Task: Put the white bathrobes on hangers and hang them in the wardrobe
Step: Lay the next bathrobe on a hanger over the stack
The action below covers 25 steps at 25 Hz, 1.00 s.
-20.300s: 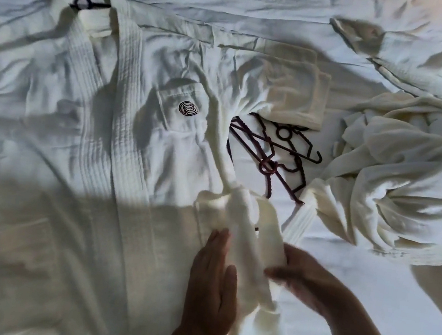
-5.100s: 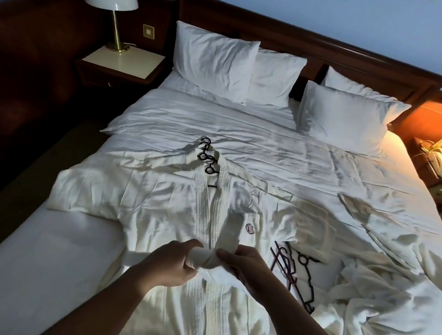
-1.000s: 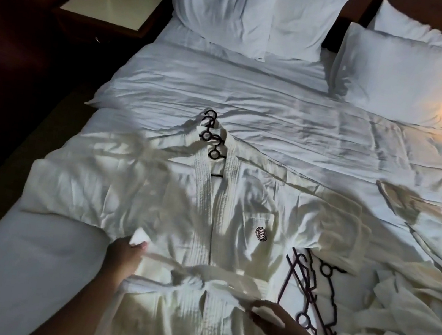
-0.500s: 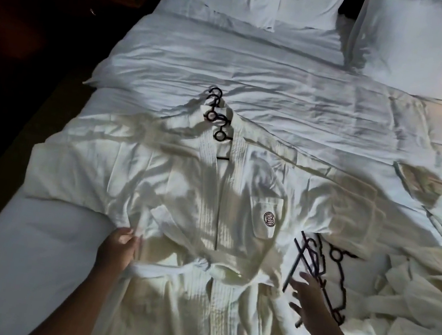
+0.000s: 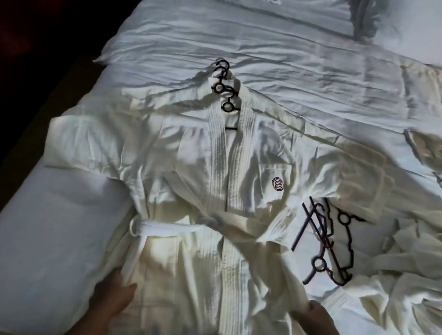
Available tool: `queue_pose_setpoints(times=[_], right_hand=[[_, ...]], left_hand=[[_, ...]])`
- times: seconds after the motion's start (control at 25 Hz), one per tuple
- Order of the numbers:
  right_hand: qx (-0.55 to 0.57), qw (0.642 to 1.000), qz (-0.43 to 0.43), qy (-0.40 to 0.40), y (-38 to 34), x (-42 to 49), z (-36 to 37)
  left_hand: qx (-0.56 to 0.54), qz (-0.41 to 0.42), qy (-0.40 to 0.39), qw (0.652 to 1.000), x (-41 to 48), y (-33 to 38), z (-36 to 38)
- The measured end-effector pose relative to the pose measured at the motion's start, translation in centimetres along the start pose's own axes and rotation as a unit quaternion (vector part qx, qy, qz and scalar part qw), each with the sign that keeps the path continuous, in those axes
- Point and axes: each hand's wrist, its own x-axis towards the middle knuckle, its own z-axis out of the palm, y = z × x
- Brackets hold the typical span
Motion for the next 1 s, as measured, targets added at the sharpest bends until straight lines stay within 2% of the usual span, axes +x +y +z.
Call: queue_pose_setpoints(times=[0.12,0.28,0.36,0.44,0.52,0.56,0.64,0.72,0.8,0.84,0.88,0.96,1.0], right_hand=[[-0.012,1.0,0.001,-0.026,2.8,-1.0,1.0],[0.046,0.993,-0.039,0.097,4.8,-5.1,3.1],[0.094,0.992,-0.046,0.07,6.4,-6.5,4.5],[0.121,0.989,-0.001,0.084,9.2,-7.1,5.2],[0.103,0.98,0.047,0.166,11.5,-8.2,4.5],[0.122,0.978,0.047,0.163,12.3,-8.7,3.8],[0.172,0.98,0.053,0.081,13.3,-9.6,2.9],[0.135,0.987,0.078,0.047,14.9,-9.4,3.1],[0.067,0.992,0.091,0.055,15.8,-9.2,4.3],[0.021,0.991,0.104,0.081,15.6,-9.0,5.2],[-0.023,0.987,0.089,0.132,14.5,-9.4,6.2],[-0.099,0.962,-0.063,0.246,11.5,-9.8,9.2],[-0.099,0.955,-0.137,0.243,9.6,-10.3,10.9]], left_hand=[[-0.04,0.018,0.005,0.999,-1.4,-0.5,-0.6],[-0.118,0.016,-0.016,0.993,-3.5,-4.1,0.3],[-0.104,0.022,-0.026,0.994,-4.7,-6.3,1.1],[-0.09,0.036,-0.011,0.995,-4.9,-8.2,1.0],[-0.088,0.03,0.017,0.996,-4.0,-9.7,0.2],[-0.082,0.022,0.029,0.996,-3.5,-10.4,-0.3],[-0.057,0.023,0.041,0.997,-3.3,-11.7,-0.5],[-0.043,0.001,0.071,0.997,-4.2,-12.6,0.7],[-0.012,-0.015,0.188,0.982,-6.3,-12.4,2.2],[0.012,0.021,0.226,0.974,-7.7,-11.9,3.4],[0.018,0.086,0.227,0.97,-9.4,-10.9,4.5],[0.018,0.208,0.154,0.966,-12.6,-8.4,8.3],[0.016,0.249,0.101,0.963,-14.2,-6.9,10.5]])
